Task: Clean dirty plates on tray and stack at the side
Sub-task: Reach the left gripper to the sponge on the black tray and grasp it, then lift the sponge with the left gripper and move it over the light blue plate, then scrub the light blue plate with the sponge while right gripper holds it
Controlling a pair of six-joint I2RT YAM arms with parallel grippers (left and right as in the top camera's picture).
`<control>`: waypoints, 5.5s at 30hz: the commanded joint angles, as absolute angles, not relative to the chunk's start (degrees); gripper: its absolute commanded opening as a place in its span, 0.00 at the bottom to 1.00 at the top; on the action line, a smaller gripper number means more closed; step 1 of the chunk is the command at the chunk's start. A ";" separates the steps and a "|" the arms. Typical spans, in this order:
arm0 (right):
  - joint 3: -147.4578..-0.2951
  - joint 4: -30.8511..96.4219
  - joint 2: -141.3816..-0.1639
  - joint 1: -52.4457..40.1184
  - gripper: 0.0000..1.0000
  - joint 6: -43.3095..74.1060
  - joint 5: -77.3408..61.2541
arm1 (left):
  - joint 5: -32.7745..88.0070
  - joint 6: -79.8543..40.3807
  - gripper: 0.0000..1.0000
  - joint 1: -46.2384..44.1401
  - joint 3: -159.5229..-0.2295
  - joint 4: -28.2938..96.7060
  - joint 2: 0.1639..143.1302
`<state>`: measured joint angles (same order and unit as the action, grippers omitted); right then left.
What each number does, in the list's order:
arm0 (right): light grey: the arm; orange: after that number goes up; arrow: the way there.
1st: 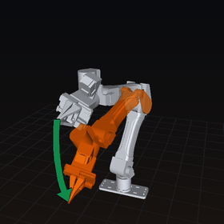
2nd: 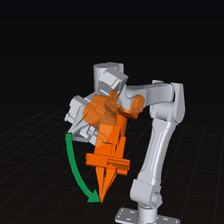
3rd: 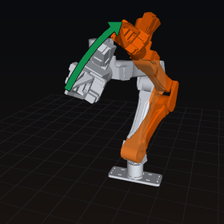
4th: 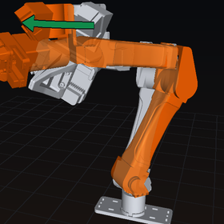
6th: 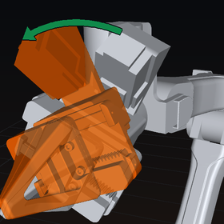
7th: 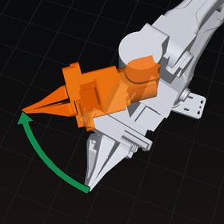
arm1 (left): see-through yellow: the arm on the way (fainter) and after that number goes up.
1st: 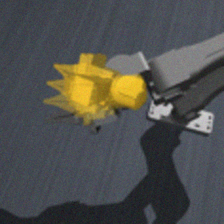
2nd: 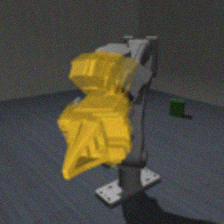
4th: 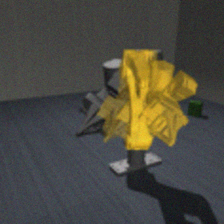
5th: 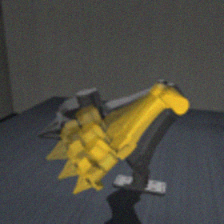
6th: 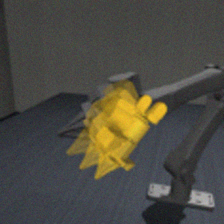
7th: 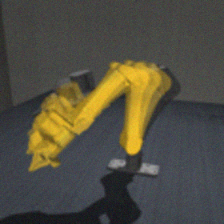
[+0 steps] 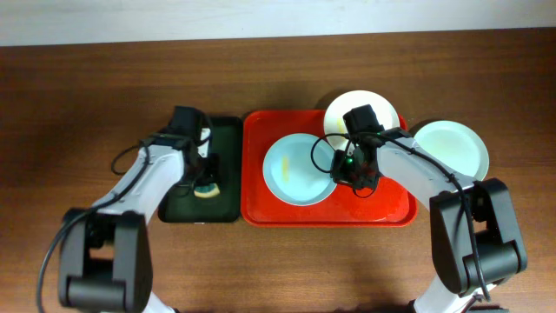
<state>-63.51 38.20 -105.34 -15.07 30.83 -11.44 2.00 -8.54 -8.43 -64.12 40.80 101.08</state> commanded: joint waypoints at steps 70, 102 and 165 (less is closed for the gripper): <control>-63.94 34.68 -105.27 -18.46 0.19 30.48 -9.87 | -1.50 -3.95 0.00 -7.60 -87.77 57.87 99.70; -63.86 35.77 -105.27 -18.48 0.04 30.55 -15.29 | 3.44 -3.99 0.00 -9.08 -86.94 57.30 105.45; -63.53 35.57 -105.27 -18.79 0.04 30.52 -15.86 | 14.74 -16.91 0.00 -28.58 -87.26 48.66 113.89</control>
